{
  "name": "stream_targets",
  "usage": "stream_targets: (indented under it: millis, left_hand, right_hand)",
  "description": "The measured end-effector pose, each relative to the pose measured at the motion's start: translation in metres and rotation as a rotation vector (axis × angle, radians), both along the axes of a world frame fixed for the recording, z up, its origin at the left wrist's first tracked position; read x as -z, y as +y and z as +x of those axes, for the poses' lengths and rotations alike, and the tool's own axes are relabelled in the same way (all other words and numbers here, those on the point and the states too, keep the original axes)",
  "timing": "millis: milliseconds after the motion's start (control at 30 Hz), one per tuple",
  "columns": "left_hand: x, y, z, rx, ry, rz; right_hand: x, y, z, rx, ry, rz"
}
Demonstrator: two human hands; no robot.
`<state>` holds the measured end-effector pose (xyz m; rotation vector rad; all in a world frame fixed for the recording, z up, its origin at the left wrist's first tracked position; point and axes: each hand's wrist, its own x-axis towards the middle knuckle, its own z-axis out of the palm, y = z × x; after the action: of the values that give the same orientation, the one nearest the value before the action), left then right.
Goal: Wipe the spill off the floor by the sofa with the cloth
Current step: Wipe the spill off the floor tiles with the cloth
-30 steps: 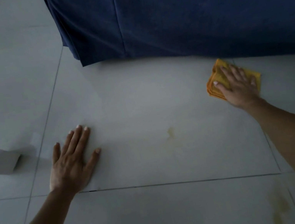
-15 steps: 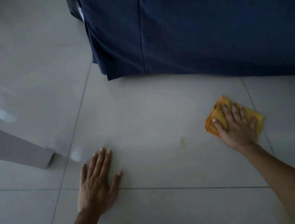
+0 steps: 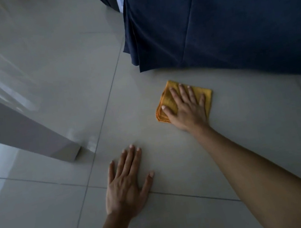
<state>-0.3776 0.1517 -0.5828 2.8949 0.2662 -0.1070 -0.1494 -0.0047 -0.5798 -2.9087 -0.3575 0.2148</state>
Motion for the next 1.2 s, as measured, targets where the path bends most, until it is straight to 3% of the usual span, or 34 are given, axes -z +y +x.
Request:
stream_targets:
  millis: [233,400,633,1200]
  left_hand:
    - [0.001,0.003,0.001,-0.003,-0.001,-0.016]
    - [0.000,0.005,0.001,0.004,0.010,-0.015]
    - [-0.001,0.005,0.001,-0.008,0.004,-0.018]
    - [0.006,0.004,-0.001,0.001,-0.062,0.012]
  right_hand:
    - [0.002,0.106,0.002,-0.203,0.016,0.019]
    - [0.003,0.103,-0.005,-0.362,0.002,-0.004]
    - [0.003,0.030,-0.036,-0.330,-0.009,-0.006]
    - [-0.004,-0.251,-0.059,0.213,0.065,-0.114]
